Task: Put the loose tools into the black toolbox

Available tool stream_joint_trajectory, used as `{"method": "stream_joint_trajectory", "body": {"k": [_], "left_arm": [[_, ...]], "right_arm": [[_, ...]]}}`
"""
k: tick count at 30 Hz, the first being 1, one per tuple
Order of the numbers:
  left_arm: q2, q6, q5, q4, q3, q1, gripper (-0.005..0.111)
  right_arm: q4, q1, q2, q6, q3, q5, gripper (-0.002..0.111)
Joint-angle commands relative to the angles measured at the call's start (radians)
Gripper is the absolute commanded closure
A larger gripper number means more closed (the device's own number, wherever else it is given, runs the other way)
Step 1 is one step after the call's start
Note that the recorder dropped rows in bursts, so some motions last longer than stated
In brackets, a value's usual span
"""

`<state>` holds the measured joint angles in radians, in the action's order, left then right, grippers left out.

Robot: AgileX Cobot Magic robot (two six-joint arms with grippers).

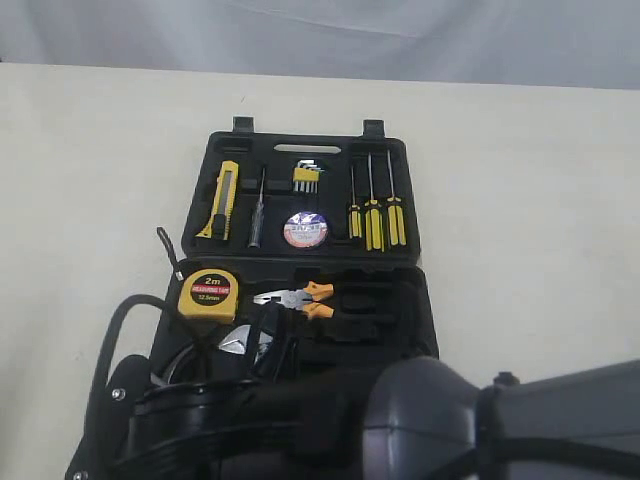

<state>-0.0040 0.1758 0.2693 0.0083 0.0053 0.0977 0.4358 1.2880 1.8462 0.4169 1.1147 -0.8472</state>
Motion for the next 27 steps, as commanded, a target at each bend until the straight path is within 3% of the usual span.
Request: {"method": "stream_joint_trajectory", "body": {"k": [1,13,14,17,21,27], "left_arm": [[0.004,0.0,0.003,-0.008,-0.005,0.006,0.107],[0.004,0.0,0.003,-0.008,-0.005,0.006,0.107],[0.004,0.0,0.003,-0.008,-0.005,0.006,0.107],[0.004,0.0,0.003,-0.008,-0.005,0.006,0.107],[0.004,0.0,0.003,-0.008,-0.005,0.006,0.107],[0.004,0.0,0.003,-0.008,-0.005,0.006,0.107]], "right_arm": [[0.012,0.005,0.017,-0.04,0.0,0.002,0.054],[0.146,0.005,0.123,0.002,0.0,-0.05,0.054],[0.146,0.005,0.128,0.002,0.0,-0.05,0.059],[0.146,0.005,0.133,0.022,0.0,-0.096,0.107],[0.144,0.005,0.073,0.032,0.001,-0.23,0.108],[0.08,0.005,-0.101,-0.077,0.009,-0.281,0.109]]}}
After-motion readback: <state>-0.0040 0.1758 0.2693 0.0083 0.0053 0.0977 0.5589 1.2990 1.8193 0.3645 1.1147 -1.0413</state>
